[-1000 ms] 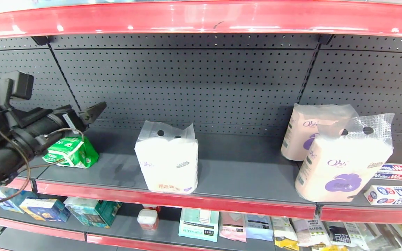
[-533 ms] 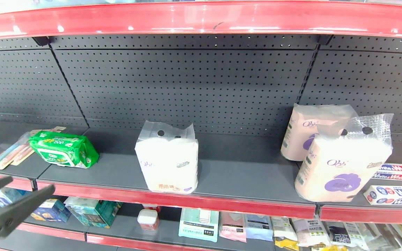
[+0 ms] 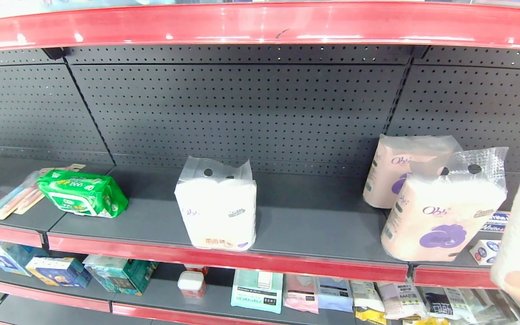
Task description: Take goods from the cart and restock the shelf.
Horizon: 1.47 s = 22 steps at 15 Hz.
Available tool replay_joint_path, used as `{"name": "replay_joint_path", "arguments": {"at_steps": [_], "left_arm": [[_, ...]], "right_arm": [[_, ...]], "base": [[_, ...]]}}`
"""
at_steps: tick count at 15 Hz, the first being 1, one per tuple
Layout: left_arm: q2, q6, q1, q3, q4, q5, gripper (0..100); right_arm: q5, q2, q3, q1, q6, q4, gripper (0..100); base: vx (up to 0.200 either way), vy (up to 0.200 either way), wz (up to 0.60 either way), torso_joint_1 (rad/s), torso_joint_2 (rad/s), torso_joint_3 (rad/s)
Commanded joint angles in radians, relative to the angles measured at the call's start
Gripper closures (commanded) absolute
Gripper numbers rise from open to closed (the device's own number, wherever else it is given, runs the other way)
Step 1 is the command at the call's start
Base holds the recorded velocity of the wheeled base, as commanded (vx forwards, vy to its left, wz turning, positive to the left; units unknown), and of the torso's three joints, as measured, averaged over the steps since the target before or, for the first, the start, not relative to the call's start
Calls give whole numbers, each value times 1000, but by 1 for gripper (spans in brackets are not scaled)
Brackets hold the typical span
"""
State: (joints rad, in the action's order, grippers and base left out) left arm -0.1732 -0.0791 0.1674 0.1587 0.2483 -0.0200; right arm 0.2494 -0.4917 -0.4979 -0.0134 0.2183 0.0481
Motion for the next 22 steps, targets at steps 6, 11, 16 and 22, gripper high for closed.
{"name": "replay_joint_path", "arguments": {"at_steps": [6,11,16,22], "left_arm": [[75,122,-2,-79,-129,161,0],[77,171,-2,-159,-308,184,0],[75,148,-2,-159,-276,120,0],[75,108,-2,-159,-248,14,0]], "right_arm": [[16,-341,-223,340,-65,12,100],[16,-349,-84,352,-70,32,100],[11,-377,-99,432,-60,119,100],[-24,-416,-114,486,-65,127,100]], "base": [[0,0,0,0,0,0],[0,0,0,0,0,0],[0,0,0,0,0,0],[0,0,0,0,0,0]]}}
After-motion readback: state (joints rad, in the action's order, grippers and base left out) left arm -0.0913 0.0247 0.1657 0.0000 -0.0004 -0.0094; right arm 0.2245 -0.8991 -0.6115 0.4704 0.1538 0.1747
